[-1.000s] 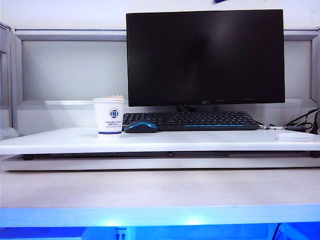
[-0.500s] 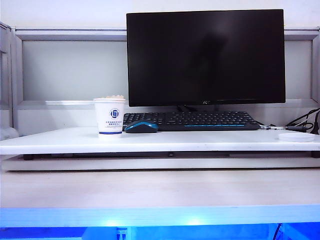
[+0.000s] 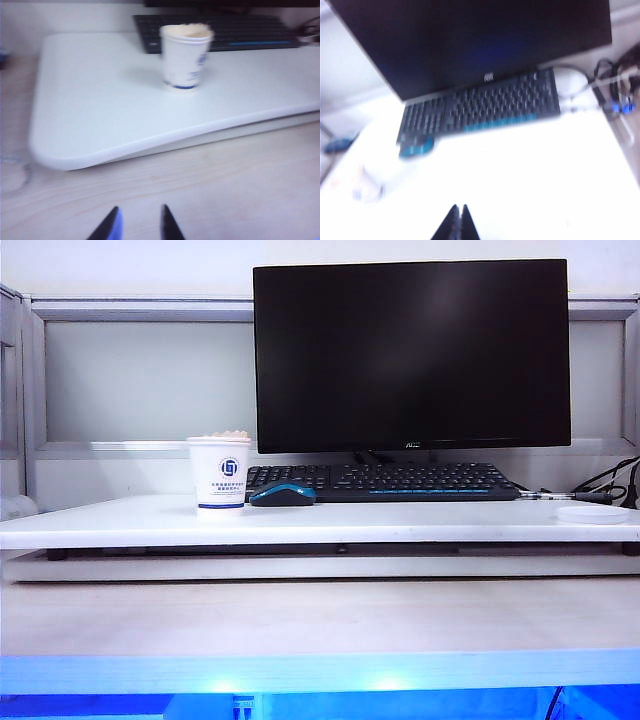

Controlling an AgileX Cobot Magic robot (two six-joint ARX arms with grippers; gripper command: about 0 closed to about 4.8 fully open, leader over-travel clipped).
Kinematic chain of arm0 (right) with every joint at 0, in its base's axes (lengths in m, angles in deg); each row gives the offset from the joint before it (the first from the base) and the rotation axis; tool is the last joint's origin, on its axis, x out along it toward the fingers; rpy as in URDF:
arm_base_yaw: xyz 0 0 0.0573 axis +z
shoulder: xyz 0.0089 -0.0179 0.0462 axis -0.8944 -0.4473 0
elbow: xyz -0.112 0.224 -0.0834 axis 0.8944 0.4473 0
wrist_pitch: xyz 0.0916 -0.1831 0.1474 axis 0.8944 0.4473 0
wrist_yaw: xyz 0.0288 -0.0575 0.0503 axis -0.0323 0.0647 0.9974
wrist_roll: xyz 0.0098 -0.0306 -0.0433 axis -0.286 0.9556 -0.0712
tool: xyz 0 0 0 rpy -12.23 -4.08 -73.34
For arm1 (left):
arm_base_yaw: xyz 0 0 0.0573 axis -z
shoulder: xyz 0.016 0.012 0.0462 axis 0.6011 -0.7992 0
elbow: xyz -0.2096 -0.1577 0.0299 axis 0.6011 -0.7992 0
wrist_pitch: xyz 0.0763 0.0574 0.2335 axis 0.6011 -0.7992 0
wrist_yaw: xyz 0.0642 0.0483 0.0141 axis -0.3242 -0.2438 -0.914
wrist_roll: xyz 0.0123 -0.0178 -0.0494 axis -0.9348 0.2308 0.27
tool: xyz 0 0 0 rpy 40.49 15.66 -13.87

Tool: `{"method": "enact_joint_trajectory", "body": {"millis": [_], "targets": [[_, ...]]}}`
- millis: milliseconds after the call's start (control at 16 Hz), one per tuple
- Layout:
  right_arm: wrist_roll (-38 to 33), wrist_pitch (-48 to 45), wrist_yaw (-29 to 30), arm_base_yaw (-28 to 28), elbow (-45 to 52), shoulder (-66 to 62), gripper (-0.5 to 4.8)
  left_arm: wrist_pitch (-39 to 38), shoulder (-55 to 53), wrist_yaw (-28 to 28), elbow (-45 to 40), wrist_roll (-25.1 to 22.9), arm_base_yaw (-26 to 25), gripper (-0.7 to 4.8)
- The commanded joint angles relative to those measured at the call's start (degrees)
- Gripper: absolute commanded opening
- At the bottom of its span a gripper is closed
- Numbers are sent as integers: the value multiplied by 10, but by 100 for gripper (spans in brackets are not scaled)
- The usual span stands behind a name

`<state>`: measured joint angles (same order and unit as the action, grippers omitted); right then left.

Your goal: Pick up the badminton from the table and put it into the white paper cup.

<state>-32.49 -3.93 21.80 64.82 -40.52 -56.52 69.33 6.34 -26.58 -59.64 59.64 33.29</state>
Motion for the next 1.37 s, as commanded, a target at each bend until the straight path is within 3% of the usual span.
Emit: {"method": "enact_joint_trajectory", "body": {"millis": [62, 187, 375, 437, 562, 1062, 1374], "targets": [[6, -5, -5, 2, 107, 125, -9, -11, 0, -47, 1, -4, -1, 50], [20, 30, -3, 5, 181, 242, -9, -12, 0, -82, 1, -22, -1, 21], [42, 113, -10, 5, 245, 384, -9, -11, 0, -136, 1, -41, -1, 21], [67, 109, -6, 3, 246, 378, -9, -11, 0, -144, 1, -42, 0, 20], [70, 114, -58, 4, 249, 354, -9, -7, 0, -154, 1, -54, 0, 20], [141, 21, -56, 4, 365, 353, -9, 23, 0, -171, 0, -91, 0, 20], [168, 14, -56, 4, 399, 353, -9, 16, 0, -194, -2, -116, -1, 20]]}}
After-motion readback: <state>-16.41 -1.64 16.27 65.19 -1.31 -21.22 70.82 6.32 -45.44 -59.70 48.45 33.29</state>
